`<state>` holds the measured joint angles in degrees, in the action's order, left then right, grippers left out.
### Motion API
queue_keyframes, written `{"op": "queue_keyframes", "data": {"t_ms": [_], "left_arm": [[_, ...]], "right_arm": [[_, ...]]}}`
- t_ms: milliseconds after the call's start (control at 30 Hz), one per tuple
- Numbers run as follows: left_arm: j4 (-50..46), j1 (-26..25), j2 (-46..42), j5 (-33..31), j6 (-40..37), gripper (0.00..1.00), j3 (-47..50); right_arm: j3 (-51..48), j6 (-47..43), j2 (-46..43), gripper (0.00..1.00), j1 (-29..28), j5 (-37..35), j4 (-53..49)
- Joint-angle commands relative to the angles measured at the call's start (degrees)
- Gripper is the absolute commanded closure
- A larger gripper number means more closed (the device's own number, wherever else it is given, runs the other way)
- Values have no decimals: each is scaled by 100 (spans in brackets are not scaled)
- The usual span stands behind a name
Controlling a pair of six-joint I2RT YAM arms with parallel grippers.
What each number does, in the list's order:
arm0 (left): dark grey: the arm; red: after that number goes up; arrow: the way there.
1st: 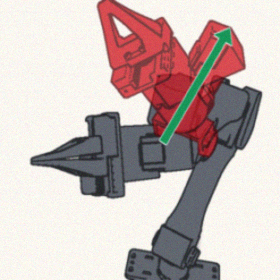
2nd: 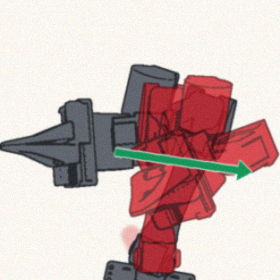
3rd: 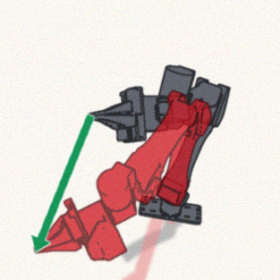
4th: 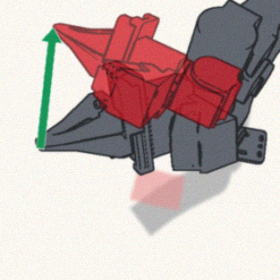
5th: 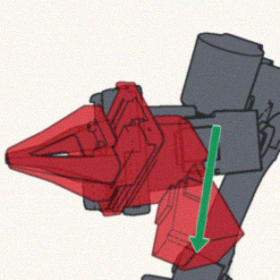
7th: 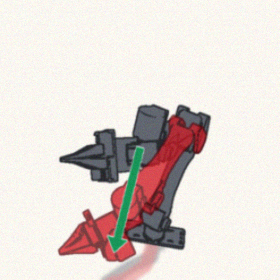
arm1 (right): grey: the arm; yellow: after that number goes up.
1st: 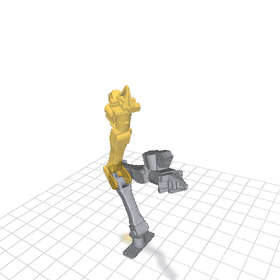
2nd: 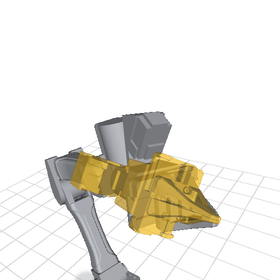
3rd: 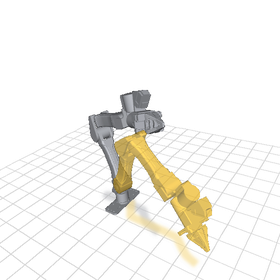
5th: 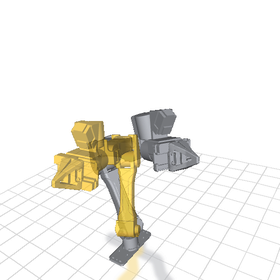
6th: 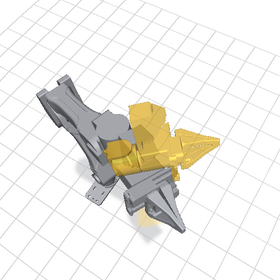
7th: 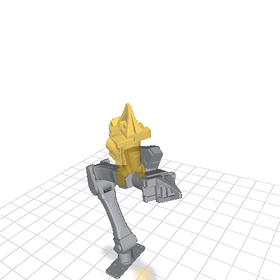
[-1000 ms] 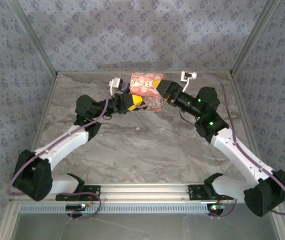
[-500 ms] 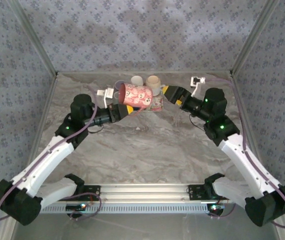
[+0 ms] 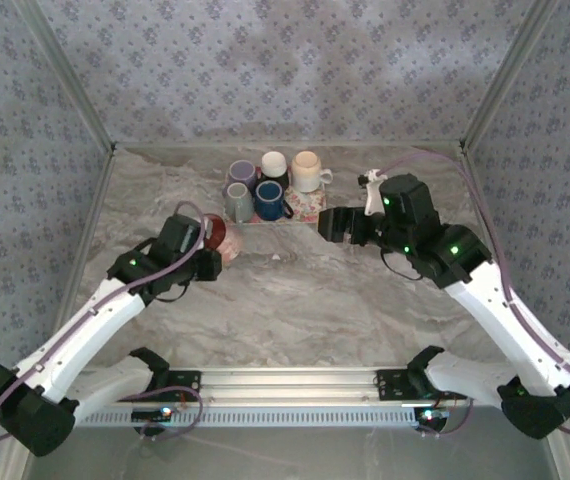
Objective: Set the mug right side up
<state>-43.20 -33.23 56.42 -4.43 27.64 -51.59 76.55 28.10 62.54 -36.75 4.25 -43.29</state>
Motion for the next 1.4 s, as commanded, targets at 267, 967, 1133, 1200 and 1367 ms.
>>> {"op": "queue_keyframes", "data": {"t_ms": [267,967,1133,1200,1367], "left_arm": [[1437,600,249,-527,-403,100,477],[1562,722,1343,-91,-359,100,412],[1662,712,1547,-32,-368,100,371],[1646,704,1670,-35,-432,100,290],[1622,651,1950,-50,-436,100,89]], "right_arm": [[418,-566,370,6,-453,-929,-975],[962,-772,1130,9,-508,-737,-1735],[984,-806,1220,10,-486,-816,-1796],[977,-798,1241,9,-491,-824,-1804],[932,-750,1234,10,-487,-888,-1836]]}}
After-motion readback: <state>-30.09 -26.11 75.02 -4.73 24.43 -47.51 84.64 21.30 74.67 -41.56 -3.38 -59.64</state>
